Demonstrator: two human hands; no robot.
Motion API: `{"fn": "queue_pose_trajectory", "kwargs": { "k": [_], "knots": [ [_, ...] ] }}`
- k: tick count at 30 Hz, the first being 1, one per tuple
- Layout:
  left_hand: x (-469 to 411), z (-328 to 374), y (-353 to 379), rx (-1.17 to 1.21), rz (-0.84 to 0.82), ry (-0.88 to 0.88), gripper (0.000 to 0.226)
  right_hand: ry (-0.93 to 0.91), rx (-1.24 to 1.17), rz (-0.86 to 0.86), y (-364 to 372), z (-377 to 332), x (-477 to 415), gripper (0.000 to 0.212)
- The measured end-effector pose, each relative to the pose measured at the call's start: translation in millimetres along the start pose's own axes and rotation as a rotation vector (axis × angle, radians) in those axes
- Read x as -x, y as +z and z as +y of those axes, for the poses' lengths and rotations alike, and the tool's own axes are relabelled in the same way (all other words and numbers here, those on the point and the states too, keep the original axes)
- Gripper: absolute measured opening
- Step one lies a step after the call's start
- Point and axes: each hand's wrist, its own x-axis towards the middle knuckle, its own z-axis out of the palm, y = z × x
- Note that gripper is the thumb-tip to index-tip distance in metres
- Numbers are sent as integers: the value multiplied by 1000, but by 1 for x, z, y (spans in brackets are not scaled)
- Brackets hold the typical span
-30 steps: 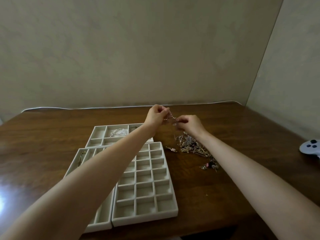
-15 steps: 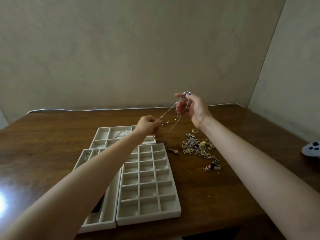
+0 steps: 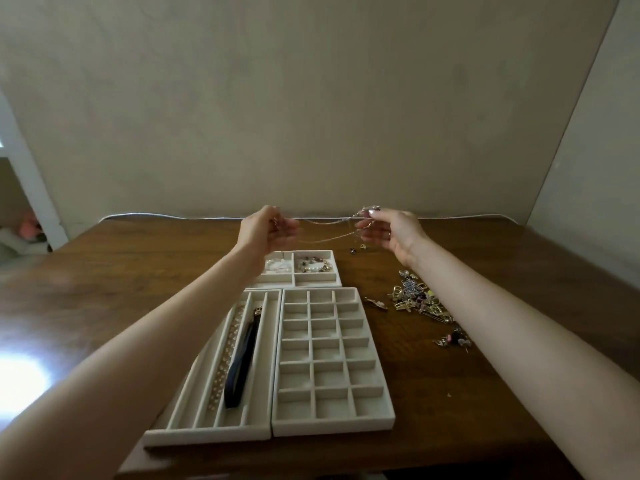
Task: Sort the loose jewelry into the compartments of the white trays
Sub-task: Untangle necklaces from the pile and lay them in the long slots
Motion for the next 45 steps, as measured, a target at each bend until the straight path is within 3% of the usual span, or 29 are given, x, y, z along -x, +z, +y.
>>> {"fn": "queue_pose_trajectory", "kwargs": {
  "k": [6,13,16,19,21,23,26,29,32,36,41,45],
  "knots": [
    [4,29,-23,46,-52,56,21,69,12,-82,17,9,3,28],
    [19,37,-28,-464,32,322,20,148,19,-205,35,12,6,44],
    [15,45,-25,-775,84,486,19,171,99,-266,44,14,10,40],
    [15,58,-18,-863,46,494,14,196,263,-286,56,20,15,33],
    [16,63,-14,-848,-11,465,9,135,496,-309,65,23,19,34],
    [17,66,-12,-861,-92,462,9,-4,626,-347,76,22,21,53],
    [20,66,-9,-1021,-198,519,16,-140,431,-554,97,10,24,79],
    [24,65,-9,-1074,-179,582,19,-131,344,-749,112,-2,28,49],
    [23,71,-24,-985,6,602,18,-61,194,-716,113,-2,26,22],
    [31,81,-59,-1086,109,546,15,-14,125,-633,105,6,18,25],
    [63,72,-94,-1176,-47,423,18,59,113,-526,101,20,7,18],
    [88,64,-112,-1245,-132,446,14,81,236,-459,104,33,1,17]
  ]
}}
